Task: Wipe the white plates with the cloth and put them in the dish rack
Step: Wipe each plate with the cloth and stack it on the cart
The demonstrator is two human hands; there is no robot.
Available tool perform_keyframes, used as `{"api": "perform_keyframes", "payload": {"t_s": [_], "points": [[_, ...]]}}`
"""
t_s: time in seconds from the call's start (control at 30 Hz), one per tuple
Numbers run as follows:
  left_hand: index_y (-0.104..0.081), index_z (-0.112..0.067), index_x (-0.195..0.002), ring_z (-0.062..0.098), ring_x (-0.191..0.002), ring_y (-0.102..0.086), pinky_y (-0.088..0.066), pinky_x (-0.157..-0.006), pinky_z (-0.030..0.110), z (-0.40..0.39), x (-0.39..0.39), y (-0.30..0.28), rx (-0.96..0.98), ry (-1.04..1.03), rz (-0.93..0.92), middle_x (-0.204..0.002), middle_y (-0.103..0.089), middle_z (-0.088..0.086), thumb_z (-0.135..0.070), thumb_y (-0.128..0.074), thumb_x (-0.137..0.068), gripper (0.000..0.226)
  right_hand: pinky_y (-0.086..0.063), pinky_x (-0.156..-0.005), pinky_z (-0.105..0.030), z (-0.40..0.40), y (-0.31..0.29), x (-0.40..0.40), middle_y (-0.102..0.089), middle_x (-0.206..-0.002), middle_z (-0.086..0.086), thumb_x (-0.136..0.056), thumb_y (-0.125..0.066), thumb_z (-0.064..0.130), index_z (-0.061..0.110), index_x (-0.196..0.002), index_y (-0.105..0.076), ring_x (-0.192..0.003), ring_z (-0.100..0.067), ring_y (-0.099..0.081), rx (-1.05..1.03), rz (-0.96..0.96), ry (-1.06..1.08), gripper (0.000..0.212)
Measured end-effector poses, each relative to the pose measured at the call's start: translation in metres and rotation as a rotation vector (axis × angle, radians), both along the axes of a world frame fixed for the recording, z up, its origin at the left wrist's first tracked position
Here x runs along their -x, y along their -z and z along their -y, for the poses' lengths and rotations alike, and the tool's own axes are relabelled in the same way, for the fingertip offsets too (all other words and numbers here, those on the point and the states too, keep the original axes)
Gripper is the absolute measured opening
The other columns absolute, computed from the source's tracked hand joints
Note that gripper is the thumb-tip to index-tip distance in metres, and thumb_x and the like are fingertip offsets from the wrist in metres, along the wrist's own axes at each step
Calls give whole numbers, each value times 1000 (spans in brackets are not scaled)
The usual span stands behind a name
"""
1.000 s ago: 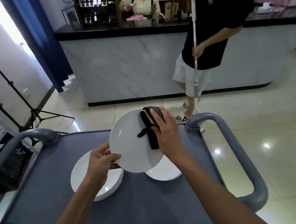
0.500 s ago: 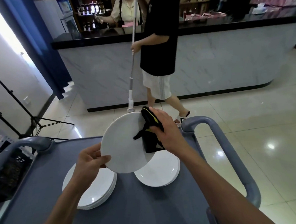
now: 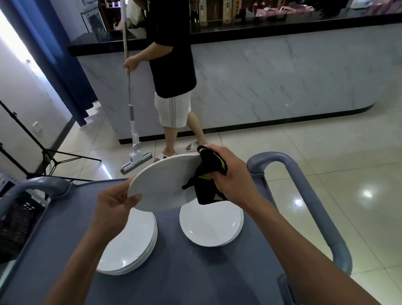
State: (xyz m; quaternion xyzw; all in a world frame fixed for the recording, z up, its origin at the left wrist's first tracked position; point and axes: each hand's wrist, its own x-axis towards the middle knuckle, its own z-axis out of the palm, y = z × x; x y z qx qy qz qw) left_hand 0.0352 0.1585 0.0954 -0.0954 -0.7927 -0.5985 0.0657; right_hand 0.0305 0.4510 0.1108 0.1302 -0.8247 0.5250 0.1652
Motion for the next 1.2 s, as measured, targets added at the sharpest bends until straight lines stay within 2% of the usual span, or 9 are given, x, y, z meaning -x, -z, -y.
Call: {"api": "perform_keyframes", "payload": {"t_s": [0.1, 0.27, 0.47, 0.73, 0.8, 0.87, 0.93, 1.0, 1.2], "points": [[-74, -49, -108, 0, -84, -68, -57, -76, 22, 4, 2, 5, 49, -11, -32, -94, -76, -18, 14, -66, -86, 67, -48, -101, -39, 1, 1, -5, -60, -122, 13, -77, -60, -1, 26, -127, -56, -116, -12, -56, 3, -43, 23, 57], [-75, -51, -102, 3, -83, -69, -54, -81, 39, 1, 0, 27, 54, -45, 0, -93, -77, -16, 4, -70, -86, 57, -49, -89, -47, 6, 11, -10, -63, -112, 2, -75, -63, -12, 20, -119, -61, -104, -26, -59, 2, -144, 105, 54], [-75, -53, -98, 3, -84, -71, -51, -76, 26, -16, -12, 31, -38, -111, 96, -94, -78, -13, 0, -70, -88, 54, -49, -84, -42, 9, 13, -19, -63, -106, 1, -74, -59, -6, 24, -112, -61, -97, -28, -58, -24, -261, 189, 48], [-70, -16, -124, 30, -121, -61, -53, -95, 56, -39, -30, 24, -530, -121, 378, -123, -70, 8, -3, -50, -95, 37, -50, -77, -49, 2, 13, -33, -65, -101, -8, -77, -61, -3, 2, -103, -68, -92, -34, -59, -87, -384, 220, 27], [-64, -14, -129, 32, -128, -56, -52, -92, 62, -41, -35, 21, -772, -170, 567, -132, -63, 14, -23, -52, -93, 38, -50, -78, -50, -1, 15, -37, -65, -101, -10, -72, -63, -12, -1, -103, -68, -92, -36, -59, -94, -381, 237, 33], [-59, -7, -129, 36, -126, -56, -50, -89, 69, -46, -39, 18, -914, -219, 815, -133, -59, 20, -54, -59, -90, 61, -50, -78, -49, -2, 16, -41, -65, -101, -12, -71, -61, -13, -2, -102, -68, -92, -36, -59, -108, -382, 254, 33], [-51, 1, -131, 37, -123, -57, -52, -86, 67, -52, -44, 18, -931, -200, 997, -131, -59, 20, -73, -62, -79, 91, -51, -78, -46, -2, 16, -46, -65, -100, -13, -78, -60, -5, -4, -101, -68, -92, -35, -59, -129, -405, 257, 25], [-56, 0, -125, 37, -117, -64, -54, -85, 60, -59, -47, 19, -936, -110, 1096, -127, -66, 18, -76, -66, -74, 93, -52, -77, -43, -2, 16, -51, -65, -100, -15, -84, -57, 5, -3, -101, -68, -92, -34, -59, -147, -447, 241, 22], [-67, -7, -101, 32, -93, -74, -53, -72, 37, -64, -43, 18, -951, -84, 1050, -101, -72, 11, -33, -67, -85, 30, -50, -80, -44, -6, 25, -64, -56, -110, -1, -96, -50, 9, 14, -111, -59, -95, -30, -58, -204, -489, 136, 19]]}}
